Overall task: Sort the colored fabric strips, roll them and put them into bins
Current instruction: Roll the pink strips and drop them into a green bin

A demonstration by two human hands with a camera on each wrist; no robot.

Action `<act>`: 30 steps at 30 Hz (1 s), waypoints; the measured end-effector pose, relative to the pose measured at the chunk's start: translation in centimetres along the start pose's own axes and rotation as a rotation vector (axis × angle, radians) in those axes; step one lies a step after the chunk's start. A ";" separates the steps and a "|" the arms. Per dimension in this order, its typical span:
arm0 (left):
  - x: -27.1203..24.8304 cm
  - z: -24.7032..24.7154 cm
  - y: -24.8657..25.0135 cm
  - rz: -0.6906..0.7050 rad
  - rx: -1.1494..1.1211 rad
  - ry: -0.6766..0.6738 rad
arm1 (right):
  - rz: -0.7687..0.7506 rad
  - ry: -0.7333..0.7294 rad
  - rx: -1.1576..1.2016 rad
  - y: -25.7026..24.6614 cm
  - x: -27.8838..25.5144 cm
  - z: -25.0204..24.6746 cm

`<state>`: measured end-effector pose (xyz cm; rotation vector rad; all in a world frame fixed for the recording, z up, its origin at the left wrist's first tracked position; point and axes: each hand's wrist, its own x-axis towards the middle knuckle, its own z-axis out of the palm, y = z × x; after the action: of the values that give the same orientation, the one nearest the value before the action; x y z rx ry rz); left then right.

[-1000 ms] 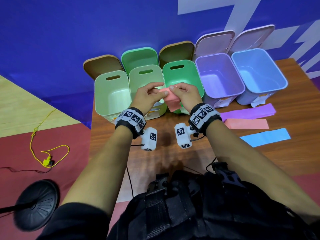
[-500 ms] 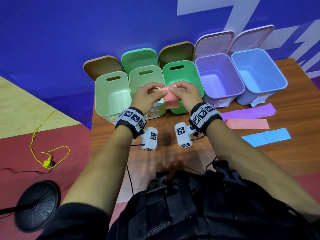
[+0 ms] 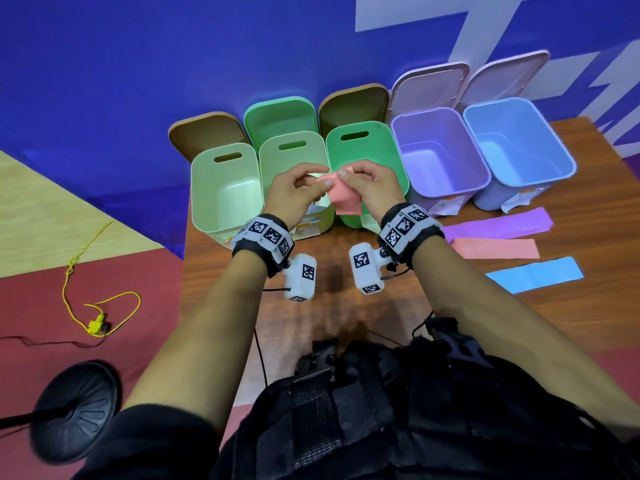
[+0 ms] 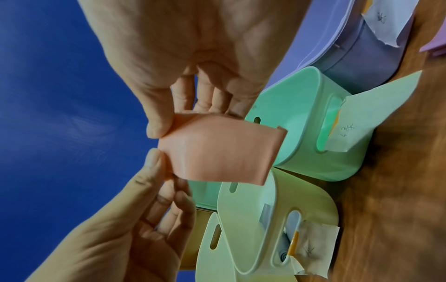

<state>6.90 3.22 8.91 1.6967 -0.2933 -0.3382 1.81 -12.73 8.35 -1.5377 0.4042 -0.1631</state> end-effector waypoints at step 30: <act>-0.3 0.3 0.3 -0.061 -0.006 -0.090 | 0.034 0.013 0.009 0.4 0.0 -0.1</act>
<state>6.53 2.99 9.15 1.6898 -0.3067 -0.4611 1.72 -12.78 7.94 -1.5209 0.4394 -0.1480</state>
